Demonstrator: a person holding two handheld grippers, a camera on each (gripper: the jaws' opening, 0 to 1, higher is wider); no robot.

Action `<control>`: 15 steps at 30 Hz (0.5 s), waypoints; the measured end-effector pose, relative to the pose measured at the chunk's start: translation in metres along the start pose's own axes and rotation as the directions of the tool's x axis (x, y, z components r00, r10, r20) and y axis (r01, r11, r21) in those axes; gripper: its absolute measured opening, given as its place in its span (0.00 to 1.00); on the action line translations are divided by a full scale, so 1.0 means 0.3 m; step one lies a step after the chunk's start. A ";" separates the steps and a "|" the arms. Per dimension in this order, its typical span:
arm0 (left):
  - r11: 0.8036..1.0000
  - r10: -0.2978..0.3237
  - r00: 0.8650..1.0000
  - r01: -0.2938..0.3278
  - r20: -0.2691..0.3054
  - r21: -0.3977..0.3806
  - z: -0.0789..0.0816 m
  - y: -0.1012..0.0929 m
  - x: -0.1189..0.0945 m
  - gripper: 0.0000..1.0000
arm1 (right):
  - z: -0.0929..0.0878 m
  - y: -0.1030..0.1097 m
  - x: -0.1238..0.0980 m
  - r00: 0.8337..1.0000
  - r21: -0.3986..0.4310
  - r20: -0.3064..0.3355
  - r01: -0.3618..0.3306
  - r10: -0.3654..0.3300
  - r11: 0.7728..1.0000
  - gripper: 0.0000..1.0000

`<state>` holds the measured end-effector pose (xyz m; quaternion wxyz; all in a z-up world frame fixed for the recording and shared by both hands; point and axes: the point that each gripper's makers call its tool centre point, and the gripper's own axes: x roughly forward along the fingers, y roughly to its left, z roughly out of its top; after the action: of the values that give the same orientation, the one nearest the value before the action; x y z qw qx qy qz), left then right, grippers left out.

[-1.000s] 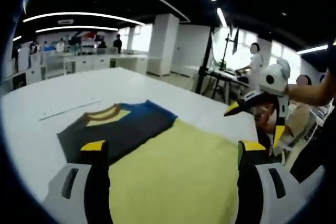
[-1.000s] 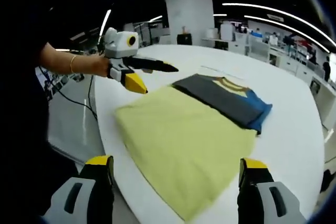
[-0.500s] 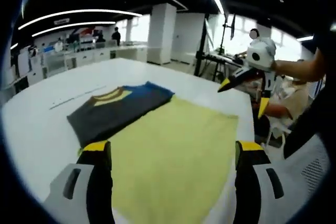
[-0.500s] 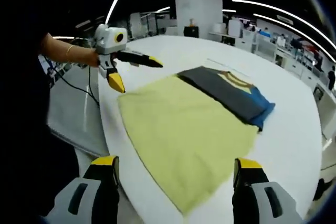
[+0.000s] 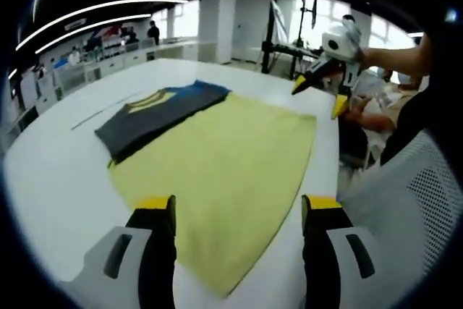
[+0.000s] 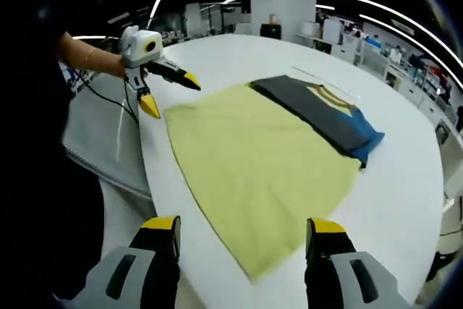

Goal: Fold the garment on the visible template until the final outline fits inside the template.

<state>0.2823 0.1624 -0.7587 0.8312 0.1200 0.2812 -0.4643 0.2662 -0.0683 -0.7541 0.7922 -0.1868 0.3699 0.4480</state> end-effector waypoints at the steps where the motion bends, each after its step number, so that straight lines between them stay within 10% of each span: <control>1: 1.000 0.007 1.000 -0.006 -0.026 0.009 -0.022 0.003 -0.001 0.62 | -0.007 0.001 0.004 1.000 -0.006 -0.006 0.001 -0.001 1.000 0.65; 15: 0.994 0.013 0.985 0.006 -0.172 0.109 -0.144 -0.009 -0.022 0.36 | -0.075 0.003 0.053 0.997 -0.069 -0.072 0.003 -0.008 0.998 0.47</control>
<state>0.2620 0.1856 -0.7900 0.7968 0.2054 0.3259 -0.4655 0.2610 -0.0728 -0.7809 0.7725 -0.2312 0.3822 0.4514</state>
